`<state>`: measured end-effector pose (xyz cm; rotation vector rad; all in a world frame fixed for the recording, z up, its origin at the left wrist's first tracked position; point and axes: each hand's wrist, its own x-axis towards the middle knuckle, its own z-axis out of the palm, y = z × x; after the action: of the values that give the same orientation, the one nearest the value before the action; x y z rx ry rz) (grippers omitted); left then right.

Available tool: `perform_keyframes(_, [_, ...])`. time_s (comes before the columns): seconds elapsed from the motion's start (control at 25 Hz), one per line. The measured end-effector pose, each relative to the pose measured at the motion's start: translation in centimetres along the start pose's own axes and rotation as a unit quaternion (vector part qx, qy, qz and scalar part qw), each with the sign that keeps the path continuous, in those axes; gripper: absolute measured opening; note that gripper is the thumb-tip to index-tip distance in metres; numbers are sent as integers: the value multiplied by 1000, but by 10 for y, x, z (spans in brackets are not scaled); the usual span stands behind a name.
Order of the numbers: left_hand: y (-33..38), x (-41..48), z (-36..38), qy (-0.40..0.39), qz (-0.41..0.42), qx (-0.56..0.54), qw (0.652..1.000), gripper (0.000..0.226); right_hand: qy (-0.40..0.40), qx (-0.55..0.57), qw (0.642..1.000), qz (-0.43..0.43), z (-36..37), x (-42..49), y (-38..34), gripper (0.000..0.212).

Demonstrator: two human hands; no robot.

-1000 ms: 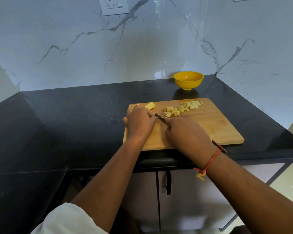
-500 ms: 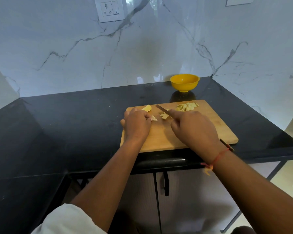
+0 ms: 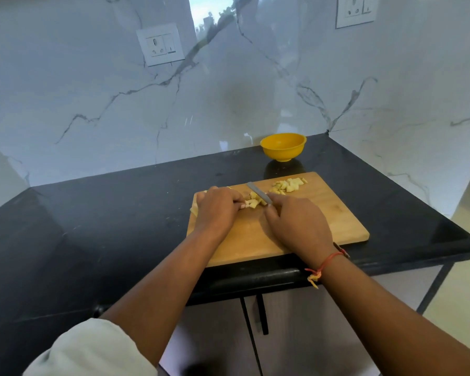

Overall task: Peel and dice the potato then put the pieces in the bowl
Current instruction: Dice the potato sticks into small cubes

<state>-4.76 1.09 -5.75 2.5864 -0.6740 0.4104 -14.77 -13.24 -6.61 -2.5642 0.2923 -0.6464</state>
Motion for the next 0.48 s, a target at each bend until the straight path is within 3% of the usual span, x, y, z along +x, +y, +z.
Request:
perform_keyframes(0.12, [1, 6, 3, -18, 20, -45, 999, 13, 8, -2, 1000, 3, 2, 0, -1, 42])
perform_keyframes(0.32, [-8, 12, -20, -20, 28, 11, 999, 13, 13, 2, 1000, -2, 4, -1, 1, 41])
perform_keyframes(0.48, [-15, 18, -33, -147, 35, 114, 982, 14, 26, -9, 1000, -7, 5, -1, 1, 40])
